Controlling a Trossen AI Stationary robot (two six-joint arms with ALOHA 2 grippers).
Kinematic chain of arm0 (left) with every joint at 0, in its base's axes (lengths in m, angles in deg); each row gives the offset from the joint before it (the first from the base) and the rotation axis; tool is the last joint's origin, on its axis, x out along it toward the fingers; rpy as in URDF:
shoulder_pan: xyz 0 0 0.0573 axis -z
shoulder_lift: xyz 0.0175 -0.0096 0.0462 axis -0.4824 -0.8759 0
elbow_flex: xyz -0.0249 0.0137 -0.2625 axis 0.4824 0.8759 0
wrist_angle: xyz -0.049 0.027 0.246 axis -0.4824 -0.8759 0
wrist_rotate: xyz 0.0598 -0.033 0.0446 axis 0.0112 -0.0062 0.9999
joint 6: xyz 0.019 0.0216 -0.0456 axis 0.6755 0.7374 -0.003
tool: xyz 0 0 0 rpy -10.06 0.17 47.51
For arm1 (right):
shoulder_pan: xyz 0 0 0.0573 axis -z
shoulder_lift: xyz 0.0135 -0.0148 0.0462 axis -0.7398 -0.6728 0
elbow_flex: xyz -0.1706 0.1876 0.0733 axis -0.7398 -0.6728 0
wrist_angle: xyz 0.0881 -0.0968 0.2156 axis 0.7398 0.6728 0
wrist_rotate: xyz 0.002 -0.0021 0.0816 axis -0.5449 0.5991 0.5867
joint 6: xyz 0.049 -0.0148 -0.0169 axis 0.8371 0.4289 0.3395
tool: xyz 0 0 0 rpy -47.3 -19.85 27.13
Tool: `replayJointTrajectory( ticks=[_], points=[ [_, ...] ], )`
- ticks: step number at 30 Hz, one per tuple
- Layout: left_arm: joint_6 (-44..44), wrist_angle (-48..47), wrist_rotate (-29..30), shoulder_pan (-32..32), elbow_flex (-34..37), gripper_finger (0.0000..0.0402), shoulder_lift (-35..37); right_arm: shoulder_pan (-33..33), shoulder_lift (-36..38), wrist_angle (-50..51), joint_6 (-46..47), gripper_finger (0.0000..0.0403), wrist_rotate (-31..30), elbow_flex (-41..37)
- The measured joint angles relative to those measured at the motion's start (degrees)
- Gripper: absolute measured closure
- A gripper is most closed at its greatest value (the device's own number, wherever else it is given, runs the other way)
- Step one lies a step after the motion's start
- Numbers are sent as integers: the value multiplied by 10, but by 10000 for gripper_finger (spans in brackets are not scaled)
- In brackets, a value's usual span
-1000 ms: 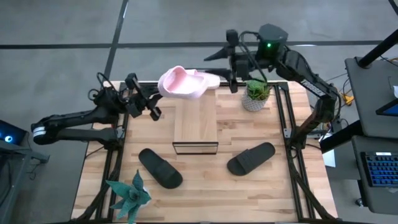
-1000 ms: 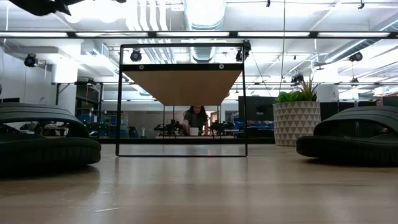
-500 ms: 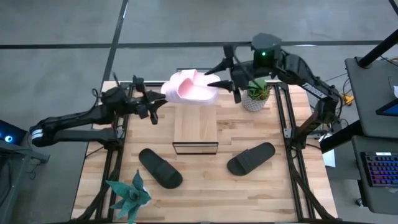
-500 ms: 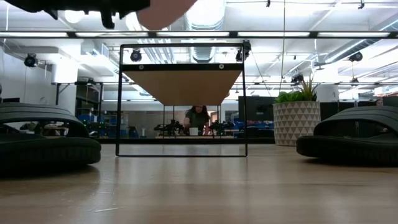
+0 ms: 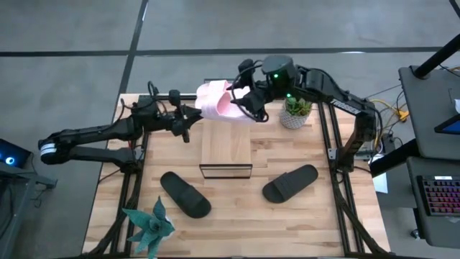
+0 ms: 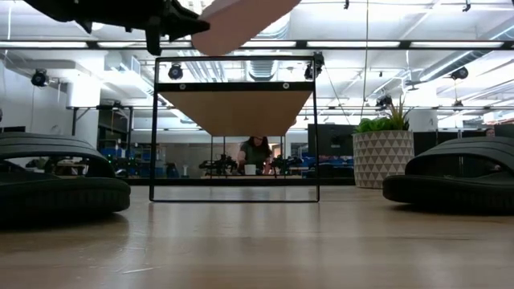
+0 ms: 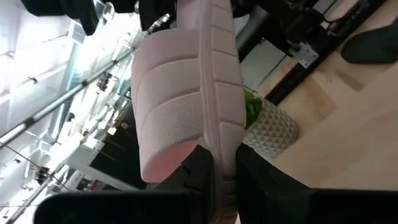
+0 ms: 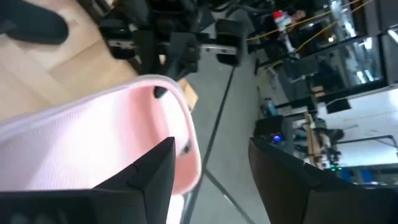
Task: Pick and place slides into the shelf
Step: Put the pink slide on the shelf
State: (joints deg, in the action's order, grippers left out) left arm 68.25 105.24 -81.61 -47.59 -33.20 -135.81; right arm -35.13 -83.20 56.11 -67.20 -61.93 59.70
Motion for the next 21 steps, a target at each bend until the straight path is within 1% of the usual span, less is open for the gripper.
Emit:
replayJointTrajectory(
  ticks=[4, 8, 13, 18, 21],
  points=[
    [2, 2, -4, 1, -2, 379, -14, -1, 0, 21, 3, 214, 0, 0],
    [4, 9, -7, 2, -3, 380, -20, -1, -3, 84, 30, 214, -36, 22],
    [17, 6, 0, 2, -3, 380, -15, -2, 0, 93, 46, 214, -47, 51],
    [19, 6, 57, 2, -1, 380, 1, -10, 3, 100, 58, 213, -45, 76],
    [19, 4, 82, 1, 1, 380, 12, -21, 3, 129, 51, 214, -44, 83]
  ],
)
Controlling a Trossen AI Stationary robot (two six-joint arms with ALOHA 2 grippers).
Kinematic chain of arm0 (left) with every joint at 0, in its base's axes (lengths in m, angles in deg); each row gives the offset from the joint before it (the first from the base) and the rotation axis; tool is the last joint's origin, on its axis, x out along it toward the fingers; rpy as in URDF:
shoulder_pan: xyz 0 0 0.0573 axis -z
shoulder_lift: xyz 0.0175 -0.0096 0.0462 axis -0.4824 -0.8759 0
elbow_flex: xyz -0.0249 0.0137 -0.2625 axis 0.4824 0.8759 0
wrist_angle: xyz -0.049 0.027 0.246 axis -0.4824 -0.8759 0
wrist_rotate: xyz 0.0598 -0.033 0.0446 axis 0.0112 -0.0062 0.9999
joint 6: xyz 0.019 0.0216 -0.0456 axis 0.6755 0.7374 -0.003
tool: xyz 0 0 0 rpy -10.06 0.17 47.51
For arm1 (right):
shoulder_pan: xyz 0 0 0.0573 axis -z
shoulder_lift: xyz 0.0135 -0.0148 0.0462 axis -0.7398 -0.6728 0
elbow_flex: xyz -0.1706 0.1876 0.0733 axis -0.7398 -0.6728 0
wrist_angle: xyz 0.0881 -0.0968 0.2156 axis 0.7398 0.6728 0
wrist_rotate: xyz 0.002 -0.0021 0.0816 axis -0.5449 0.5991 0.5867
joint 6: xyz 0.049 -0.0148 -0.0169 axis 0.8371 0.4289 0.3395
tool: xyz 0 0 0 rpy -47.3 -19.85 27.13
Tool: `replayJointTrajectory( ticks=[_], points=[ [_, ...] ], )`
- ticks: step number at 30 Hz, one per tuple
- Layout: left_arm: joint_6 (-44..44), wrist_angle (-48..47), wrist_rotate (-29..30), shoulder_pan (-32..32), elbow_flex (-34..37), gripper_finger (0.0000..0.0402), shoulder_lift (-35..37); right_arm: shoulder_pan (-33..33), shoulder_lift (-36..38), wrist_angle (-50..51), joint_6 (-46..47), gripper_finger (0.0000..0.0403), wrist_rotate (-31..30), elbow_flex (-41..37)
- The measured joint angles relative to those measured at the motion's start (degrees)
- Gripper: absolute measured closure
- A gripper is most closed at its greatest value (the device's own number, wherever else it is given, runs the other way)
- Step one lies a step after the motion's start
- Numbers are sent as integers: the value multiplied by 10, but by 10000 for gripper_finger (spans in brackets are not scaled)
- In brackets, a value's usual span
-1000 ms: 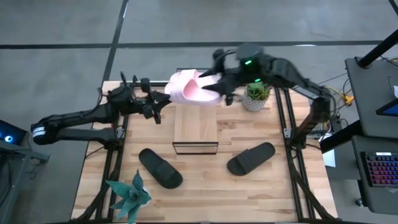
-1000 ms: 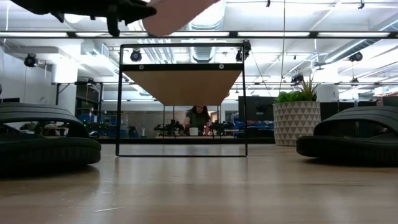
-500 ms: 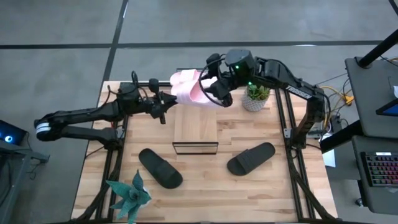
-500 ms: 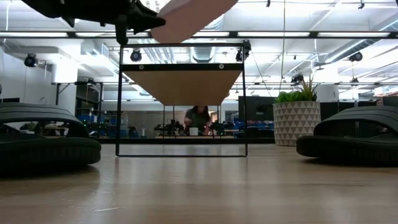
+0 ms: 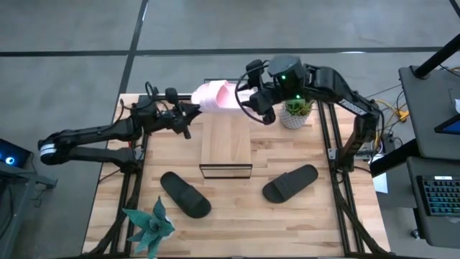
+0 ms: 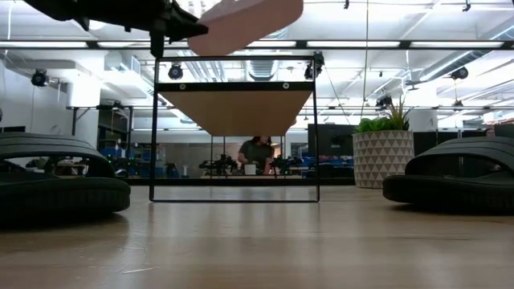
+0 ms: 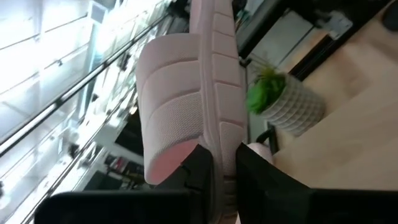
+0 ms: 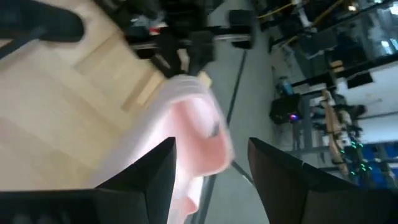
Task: Pick and place slides into the shelf
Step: Put the pink slide on the shelf
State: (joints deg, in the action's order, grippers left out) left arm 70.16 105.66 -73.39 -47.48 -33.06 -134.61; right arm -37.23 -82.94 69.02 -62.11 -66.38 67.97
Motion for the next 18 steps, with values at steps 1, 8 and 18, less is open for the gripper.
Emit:
replayJointTrajectory(
  ticks=[1, 8, 18],
  points=[
    [2, -2, 7, 0, 1, 380, 5, -5, 0, 3, -3, 214, 0, 1],
    [11, -10, 22, 0, 4, 380, 42, -33, 12, 11, -21, 213, 0, 2],
    [10, -15, 19, 0, 9, 380, 60, -36, 11, 41, -36, 213, -50, 1]
  ],
)
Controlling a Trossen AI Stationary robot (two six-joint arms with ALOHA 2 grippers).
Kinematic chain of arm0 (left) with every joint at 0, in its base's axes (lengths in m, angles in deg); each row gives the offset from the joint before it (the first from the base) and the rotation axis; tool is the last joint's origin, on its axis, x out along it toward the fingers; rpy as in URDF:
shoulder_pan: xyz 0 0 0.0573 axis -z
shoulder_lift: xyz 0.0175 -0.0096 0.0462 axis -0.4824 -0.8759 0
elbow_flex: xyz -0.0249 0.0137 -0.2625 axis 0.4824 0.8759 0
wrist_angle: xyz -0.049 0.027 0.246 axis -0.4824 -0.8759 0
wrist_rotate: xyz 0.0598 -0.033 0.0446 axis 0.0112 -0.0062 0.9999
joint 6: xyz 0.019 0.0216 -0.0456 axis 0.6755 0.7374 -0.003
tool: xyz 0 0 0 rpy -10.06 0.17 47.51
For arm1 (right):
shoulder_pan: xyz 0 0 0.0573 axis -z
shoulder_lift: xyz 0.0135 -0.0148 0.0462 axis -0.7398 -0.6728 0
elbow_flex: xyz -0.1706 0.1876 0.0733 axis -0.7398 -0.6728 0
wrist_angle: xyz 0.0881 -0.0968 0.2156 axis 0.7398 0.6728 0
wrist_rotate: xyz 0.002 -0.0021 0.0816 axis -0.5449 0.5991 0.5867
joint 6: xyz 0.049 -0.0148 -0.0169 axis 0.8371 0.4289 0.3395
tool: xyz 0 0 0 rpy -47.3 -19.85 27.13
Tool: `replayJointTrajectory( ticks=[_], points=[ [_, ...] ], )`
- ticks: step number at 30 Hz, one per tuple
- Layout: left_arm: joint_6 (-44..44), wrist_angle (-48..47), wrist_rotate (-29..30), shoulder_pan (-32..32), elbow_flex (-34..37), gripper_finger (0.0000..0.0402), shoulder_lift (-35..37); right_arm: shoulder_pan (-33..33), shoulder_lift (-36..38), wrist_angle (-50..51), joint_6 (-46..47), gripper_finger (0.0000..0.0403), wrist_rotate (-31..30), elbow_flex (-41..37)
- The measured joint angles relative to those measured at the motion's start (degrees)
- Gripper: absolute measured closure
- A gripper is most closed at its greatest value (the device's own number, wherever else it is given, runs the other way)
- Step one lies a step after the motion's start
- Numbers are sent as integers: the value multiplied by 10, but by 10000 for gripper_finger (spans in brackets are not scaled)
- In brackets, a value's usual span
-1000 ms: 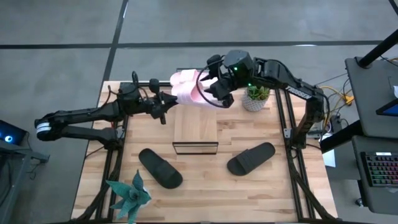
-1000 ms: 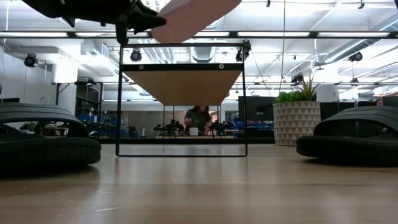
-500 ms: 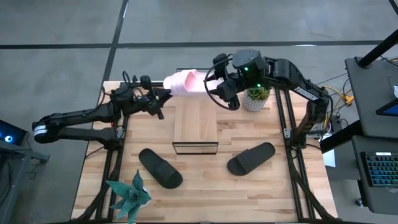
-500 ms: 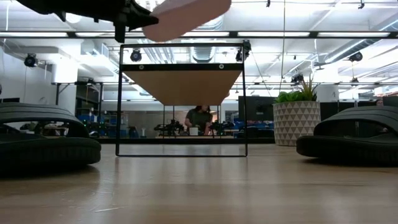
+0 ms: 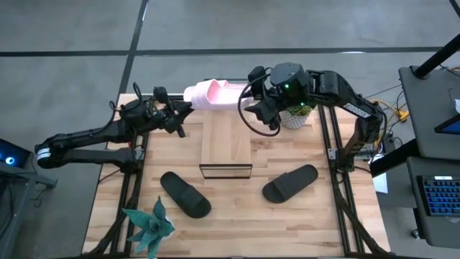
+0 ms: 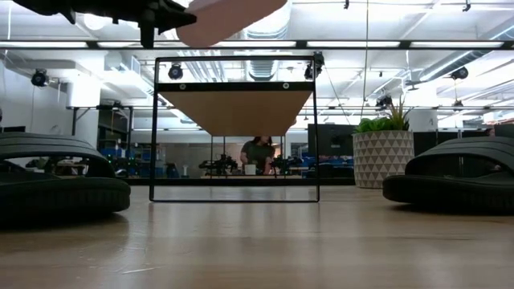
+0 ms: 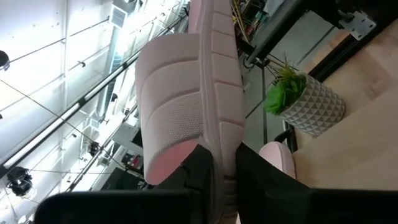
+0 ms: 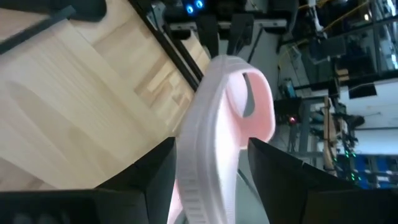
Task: Pick and place slides into the shelf
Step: Put the pink slide on the shelf
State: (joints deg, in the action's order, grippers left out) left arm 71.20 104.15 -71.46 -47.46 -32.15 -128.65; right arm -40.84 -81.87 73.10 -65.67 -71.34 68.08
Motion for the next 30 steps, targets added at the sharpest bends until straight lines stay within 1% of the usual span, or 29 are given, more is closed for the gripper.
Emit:
replayJointTrajectory(
  ticks=[10, 12, 15, 17, 19, 22, 24, 26, 28, 30],
  points=[
    [3, 22, -2, 0, -1, 380, 4, 0, -1, 9, -2, 213, 0, 0],
    [0, 21, -16, 0, -1, 380, 4, 0, -1, 8, -2, 213, 0, 0],
    [-1, 29, -67, 0, -1, 380, 2, 2, -2, 5, -1, 213, 0, 0],
    [-1, 39, -86, 1, -1, 380, 0, 2, -4, 6, 0, 213, 4, -1],
    [-1, 53, -87, 1, -1, 380, -7, 2, -4, 5, 0, 213, 5, -4],
    [-1, 47, -82, 0, -3, 380, -15, 0, -4, -9, -2, 216, 5, -11],
    [-1, 51, -83, 0, -5, 380, -21, 0, -4, -23, 0, 229, 5, -17],
    [-1, 53, -83, 0, -5, 380, -26, 0, -5, -32, -9, 254, 6, -20],
    [-1, 62, -82, 0, -5, 379, -31, 0, -5, -30, -30, 293, 6, -23],
    [-19, 68, -82, 0, -5, 366, -33, 0, -4, -21, -52, 340, 7, -27]
  ],
)
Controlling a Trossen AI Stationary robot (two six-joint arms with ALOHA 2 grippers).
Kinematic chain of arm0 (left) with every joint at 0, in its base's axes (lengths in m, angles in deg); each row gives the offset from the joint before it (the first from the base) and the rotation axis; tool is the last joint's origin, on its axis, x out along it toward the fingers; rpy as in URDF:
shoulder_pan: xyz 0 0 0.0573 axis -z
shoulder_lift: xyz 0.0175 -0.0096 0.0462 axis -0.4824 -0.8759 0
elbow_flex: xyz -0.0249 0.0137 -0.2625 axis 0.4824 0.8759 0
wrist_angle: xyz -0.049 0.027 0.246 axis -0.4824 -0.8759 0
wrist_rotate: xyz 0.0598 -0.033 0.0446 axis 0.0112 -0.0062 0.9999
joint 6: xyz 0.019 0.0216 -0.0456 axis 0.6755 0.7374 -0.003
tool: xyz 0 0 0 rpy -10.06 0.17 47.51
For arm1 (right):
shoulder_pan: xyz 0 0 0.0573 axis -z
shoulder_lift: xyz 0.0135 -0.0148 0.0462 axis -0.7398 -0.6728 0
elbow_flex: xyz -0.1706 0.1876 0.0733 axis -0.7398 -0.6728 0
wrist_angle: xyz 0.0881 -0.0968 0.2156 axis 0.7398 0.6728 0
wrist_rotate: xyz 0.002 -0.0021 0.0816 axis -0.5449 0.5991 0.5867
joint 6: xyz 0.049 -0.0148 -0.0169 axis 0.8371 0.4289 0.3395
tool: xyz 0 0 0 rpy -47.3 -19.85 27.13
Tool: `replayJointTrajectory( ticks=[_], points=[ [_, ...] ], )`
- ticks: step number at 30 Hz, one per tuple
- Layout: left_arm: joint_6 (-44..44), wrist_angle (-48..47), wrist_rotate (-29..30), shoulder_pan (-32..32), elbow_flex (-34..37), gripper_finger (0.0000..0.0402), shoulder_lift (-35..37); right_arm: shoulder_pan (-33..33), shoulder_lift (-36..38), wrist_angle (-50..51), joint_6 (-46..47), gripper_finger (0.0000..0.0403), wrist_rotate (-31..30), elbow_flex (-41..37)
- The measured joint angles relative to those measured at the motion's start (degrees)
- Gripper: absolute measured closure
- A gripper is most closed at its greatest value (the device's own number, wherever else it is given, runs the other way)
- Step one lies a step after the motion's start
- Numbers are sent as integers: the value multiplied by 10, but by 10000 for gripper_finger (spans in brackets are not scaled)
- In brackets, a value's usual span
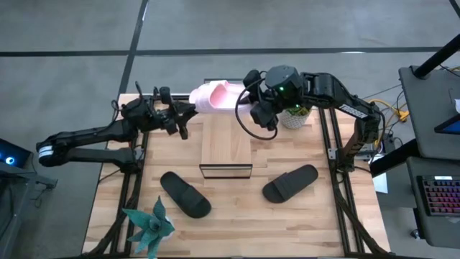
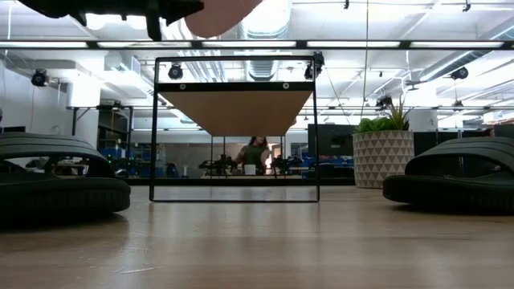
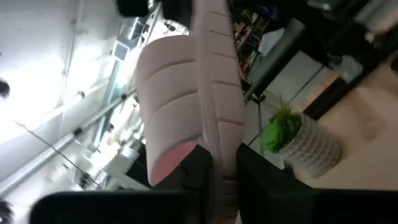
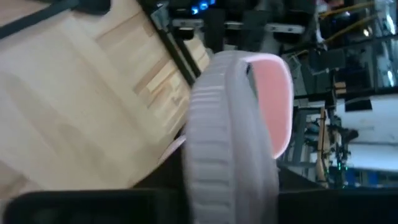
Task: Pick and place slides into the shelf
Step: Put the pink slide on the shelf
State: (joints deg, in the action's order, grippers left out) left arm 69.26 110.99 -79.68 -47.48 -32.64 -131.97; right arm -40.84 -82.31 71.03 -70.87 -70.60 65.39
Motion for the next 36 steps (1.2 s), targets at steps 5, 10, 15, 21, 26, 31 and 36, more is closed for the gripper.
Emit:
replayJointTrajectory(
  ticks=[5, 10, 15, 21, 26, 31, 36],
  points=[
    [-107, 19, 7, 0, -4, 297, 3, 4, 1, 11, 7, 355, 5, -4],
    [-193, 7, 6, 0, -3, 234, 38, 13, 1, 7, 3, 355, 44, -10],
    [-224, -75, 4, 0, -5, 199, 87, 14, 2, -13, -20, 355, 40, -34],
    [-267, -132, 4, 0, -3, 192, 143, 29, 4, -58, -34, 355, 50, -100],
    [-269, -158, 4, 0, -1, 191, 167, 46, 10, -117, -55, 355, 48, -156],
    [-287, -162, 5, 0, 8, 191, 172, 50, 42, -194, -64, 355, 48, -215],
    [-287, -174, 5, 0, 10, 191, 168, 48, 94, -285, -100, 355, 53, -327]
  ],
)
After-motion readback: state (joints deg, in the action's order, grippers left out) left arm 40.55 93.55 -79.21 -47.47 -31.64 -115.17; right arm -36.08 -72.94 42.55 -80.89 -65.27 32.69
